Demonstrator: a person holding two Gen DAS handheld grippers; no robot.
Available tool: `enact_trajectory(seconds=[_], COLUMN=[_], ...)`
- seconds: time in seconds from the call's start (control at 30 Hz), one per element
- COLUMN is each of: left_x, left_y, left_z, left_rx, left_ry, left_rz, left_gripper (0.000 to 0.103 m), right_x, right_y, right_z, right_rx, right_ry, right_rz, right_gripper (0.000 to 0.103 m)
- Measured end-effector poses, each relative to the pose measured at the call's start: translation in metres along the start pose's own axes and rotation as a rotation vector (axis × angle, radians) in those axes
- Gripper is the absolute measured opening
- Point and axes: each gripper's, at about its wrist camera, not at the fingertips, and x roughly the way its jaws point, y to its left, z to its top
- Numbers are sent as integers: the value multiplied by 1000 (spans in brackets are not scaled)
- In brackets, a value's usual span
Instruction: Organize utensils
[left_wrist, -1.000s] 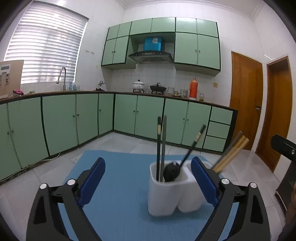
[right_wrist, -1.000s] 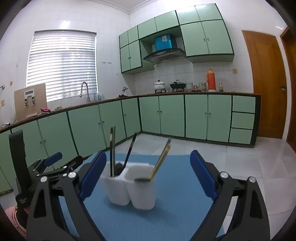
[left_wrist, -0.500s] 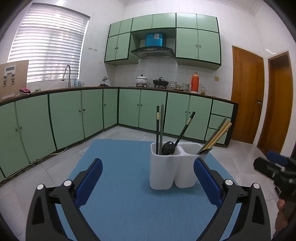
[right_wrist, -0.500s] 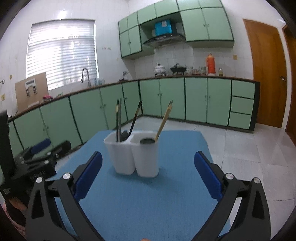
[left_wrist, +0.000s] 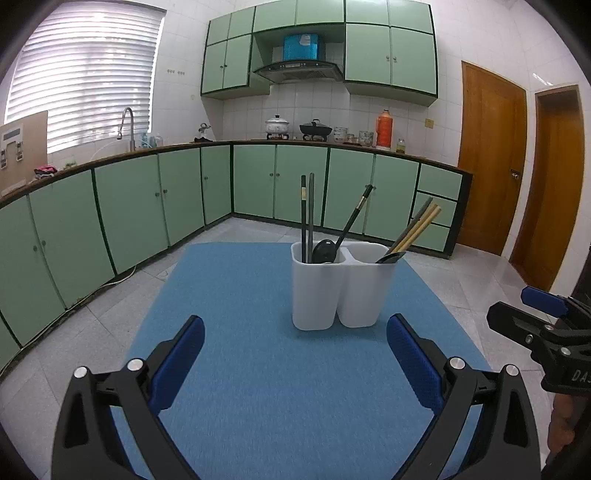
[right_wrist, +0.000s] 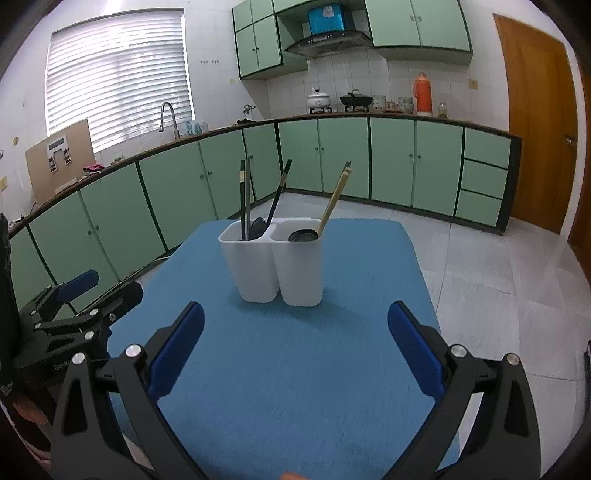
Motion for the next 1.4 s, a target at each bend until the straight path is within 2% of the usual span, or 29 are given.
enact_trajectory(seconds=[0.53, 1.4], left_x=[-22, -24], left_y=[-10, -11], left_z=[13, 19], left_rx=[14, 8], left_ry=[-48, -52], left_rz=[-11, -4], left_gripper=[97, 97], right_x=[-15, -15], right_y=[1, 2], right_z=[12, 15], right_rx=[-29, -37], right_ry=[-18, -28], right_rz=[-8, 1], right_gripper=[97, 97])
